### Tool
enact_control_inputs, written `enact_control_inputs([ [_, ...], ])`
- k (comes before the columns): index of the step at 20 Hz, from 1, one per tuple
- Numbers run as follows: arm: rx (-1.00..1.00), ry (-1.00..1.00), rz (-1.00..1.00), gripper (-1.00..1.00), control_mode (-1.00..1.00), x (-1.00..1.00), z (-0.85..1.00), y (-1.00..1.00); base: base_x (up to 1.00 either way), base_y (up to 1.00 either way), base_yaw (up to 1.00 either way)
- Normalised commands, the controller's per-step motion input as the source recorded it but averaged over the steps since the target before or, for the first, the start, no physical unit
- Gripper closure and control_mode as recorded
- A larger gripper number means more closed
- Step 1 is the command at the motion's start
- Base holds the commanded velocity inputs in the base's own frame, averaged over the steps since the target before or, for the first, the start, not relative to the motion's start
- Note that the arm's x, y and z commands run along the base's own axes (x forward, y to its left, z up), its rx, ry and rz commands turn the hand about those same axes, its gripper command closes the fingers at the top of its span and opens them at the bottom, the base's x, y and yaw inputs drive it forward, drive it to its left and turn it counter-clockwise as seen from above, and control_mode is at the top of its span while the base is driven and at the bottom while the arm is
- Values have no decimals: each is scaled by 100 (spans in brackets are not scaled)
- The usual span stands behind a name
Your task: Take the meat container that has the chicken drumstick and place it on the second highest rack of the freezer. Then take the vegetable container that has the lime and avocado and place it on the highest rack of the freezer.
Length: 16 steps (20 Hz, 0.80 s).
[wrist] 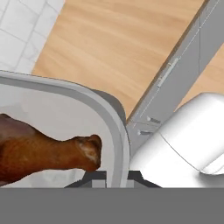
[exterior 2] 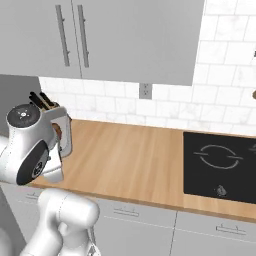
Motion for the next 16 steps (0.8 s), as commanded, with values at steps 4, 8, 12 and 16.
enact_control_inputs([
  [4, 0, 0, 0, 100, 100, 0, 0, 0, -71, 45, 11],
  [8, 0, 0, 0, 100, 100, 0, 0, 0, -63, 59, 15],
  [12, 0, 0, 0, 100, 100, 0, 0, 0, -37, 87, 15],
  [16, 0, 0, 0, 100, 100, 0, 0, 0, -8, 100, 12],
])
